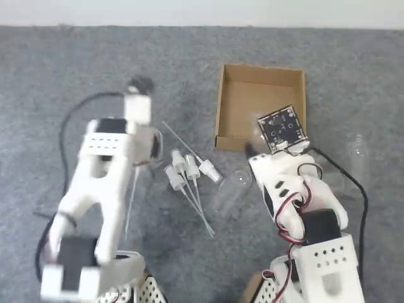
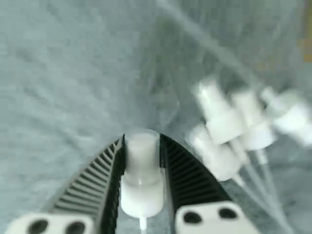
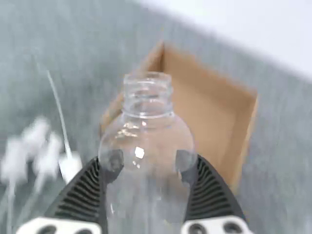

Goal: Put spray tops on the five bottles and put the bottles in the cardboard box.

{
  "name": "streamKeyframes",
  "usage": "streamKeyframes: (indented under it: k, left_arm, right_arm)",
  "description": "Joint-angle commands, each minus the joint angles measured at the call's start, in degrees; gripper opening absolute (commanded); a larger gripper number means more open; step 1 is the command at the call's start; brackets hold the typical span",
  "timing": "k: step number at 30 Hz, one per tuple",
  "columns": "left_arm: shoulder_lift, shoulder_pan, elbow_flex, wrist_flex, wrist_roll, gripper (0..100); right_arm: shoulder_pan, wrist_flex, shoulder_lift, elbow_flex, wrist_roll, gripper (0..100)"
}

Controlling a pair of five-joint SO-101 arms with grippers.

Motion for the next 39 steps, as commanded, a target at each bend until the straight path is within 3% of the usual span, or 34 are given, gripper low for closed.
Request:
streamKeyframes:
  k: [1, 6, 10, 17, 21, 31, 39]
  left_arm:
    - [-16.88, 0.44, -10.07, 4.31, 3.96, 1]
    - [-32.09, 2.29, -17.27, 4.48, 8.44, 1]
    - [-40.09, 1.76, -16.57, -1.14, 12.31, 1]
    - [-49.76, 1.76, -9.36, -14.07, 19.16, 1]
    - [-52.31, 1.76, -5.58, -17.93, 19.25, 1]
    - [-53.01, 1.93, 1.63, -18.02, 19.25, 1]
    - [-53.10, 1.76, -3.74, -15.30, 18.99, 1]
  right_arm:
    - [-9.36, -5.14, -0.84, -0.62, -0.26, 0.6]
    - [-24.75, -12.62, 6.46, -0.62, -0.62, 0.6]
    - [-29.41, -18.86, 15.69, -0.09, -0.70, 0.6]
    - [-36.26, -18.86, 19.56, 2.11, -0.53, 0.6]
    - [-36.97, -19.47, 16.92, 4.84, -0.53, 0.6]
    - [-36.88, -19.47, 13.41, 6.24, -0.62, 0.6]
    - [-33.89, -19.47, 13.41, 6.33, -0.79, 0.6]
